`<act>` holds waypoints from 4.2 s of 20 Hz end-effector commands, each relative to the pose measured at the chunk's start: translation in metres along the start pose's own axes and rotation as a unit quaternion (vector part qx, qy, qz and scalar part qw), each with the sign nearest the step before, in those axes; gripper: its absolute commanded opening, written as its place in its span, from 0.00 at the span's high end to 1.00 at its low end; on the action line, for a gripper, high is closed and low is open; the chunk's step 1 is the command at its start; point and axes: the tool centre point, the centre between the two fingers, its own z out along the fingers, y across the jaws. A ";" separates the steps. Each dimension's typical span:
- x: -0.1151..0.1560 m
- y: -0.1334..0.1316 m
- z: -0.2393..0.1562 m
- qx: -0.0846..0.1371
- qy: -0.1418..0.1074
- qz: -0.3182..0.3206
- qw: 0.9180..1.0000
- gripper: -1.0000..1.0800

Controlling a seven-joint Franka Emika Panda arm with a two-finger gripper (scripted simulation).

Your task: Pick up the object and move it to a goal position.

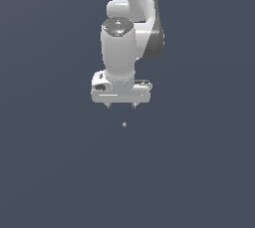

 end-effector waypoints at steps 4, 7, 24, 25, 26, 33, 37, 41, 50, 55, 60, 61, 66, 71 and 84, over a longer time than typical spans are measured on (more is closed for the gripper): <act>0.000 0.003 -0.001 -0.001 -0.001 -0.001 1.000 0.04; -0.002 0.010 -0.002 -0.003 -0.004 -0.004 1.000 0.04; -0.004 0.016 0.009 -0.006 -0.009 -0.042 0.999 0.04; -0.004 0.016 0.012 -0.006 -0.010 -0.050 0.999 0.04; -0.004 0.016 0.015 -0.006 -0.010 -0.058 0.998 0.04; -0.007 0.012 0.042 -0.007 -0.015 -0.137 0.990 0.04; -0.010 0.009 0.062 -0.005 -0.018 -0.195 0.981 0.04; -0.013 0.006 0.082 -0.002 -0.020 -0.254 0.967 0.04; -0.022 -0.003 0.121 0.007 -0.022 -0.368 0.930 0.04; -0.026 -0.006 0.133 0.011 -0.022 -0.405 0.914 0.04; -0.028 -0.008 0.140 0.013 -0.021 -0.424 0.905 0.04; -0.028 -0.009 0.141 0.014 -0.021 -0.426 0.904 0.04; -0.028 -0.009 0.142 0.014 -0.021 -0.425 0.905 0.04; -0.029 -0.009 0.157 0.014 -0.021 -0.426 0.904 0.04; -0.031 -0.009 0.191 0.014 -0.021 -0.428 0.904 1.00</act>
